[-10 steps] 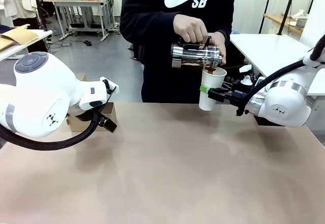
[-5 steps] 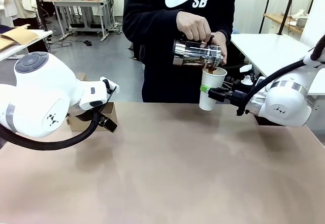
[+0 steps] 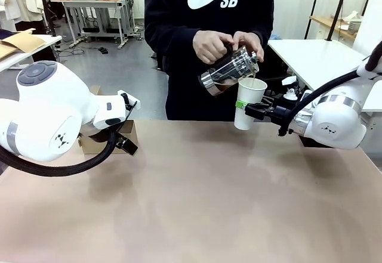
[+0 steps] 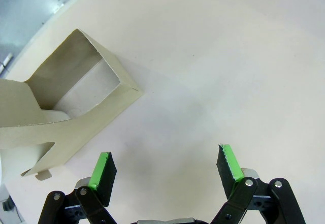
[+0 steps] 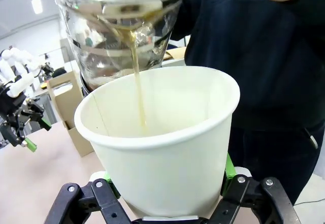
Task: Pour a drink into a cup and package it in a carrier.
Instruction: When a person places the Paper Cup Lid on the 600 ml Paper Cup , lift the 600 ml Paper Cup.
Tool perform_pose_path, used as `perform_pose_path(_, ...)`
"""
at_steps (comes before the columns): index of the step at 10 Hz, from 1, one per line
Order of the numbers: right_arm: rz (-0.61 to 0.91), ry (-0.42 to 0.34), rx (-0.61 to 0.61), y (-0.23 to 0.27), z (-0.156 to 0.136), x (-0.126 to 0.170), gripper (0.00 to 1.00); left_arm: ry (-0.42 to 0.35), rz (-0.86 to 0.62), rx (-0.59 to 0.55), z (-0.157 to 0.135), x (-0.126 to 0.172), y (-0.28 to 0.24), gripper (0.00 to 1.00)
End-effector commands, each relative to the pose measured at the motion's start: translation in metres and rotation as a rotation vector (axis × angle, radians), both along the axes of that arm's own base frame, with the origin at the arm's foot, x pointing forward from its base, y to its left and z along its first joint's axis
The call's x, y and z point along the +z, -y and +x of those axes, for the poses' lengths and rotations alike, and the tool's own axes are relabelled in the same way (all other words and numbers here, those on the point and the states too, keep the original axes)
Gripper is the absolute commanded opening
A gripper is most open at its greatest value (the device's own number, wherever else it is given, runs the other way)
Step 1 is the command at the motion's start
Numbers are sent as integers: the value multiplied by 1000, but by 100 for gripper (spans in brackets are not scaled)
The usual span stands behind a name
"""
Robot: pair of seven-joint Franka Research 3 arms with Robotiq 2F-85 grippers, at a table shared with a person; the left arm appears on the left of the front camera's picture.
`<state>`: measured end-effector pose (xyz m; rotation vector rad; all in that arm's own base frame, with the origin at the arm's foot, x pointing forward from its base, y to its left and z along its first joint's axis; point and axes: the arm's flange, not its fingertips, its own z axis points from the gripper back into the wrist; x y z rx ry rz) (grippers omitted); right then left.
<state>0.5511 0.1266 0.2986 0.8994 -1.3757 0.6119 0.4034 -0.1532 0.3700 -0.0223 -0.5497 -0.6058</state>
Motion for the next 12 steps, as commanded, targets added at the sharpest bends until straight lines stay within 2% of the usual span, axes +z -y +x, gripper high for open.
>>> perform_pose_path(1, 13, 11, -12, -4, -1, 4, 84, 0, -3, 1, 0, 0, -1, 100)
perform_pose_path(12, 13, 11, -12, -4, -1, 4, 84, 0, -3, 1, 0, 0, -1, 100)
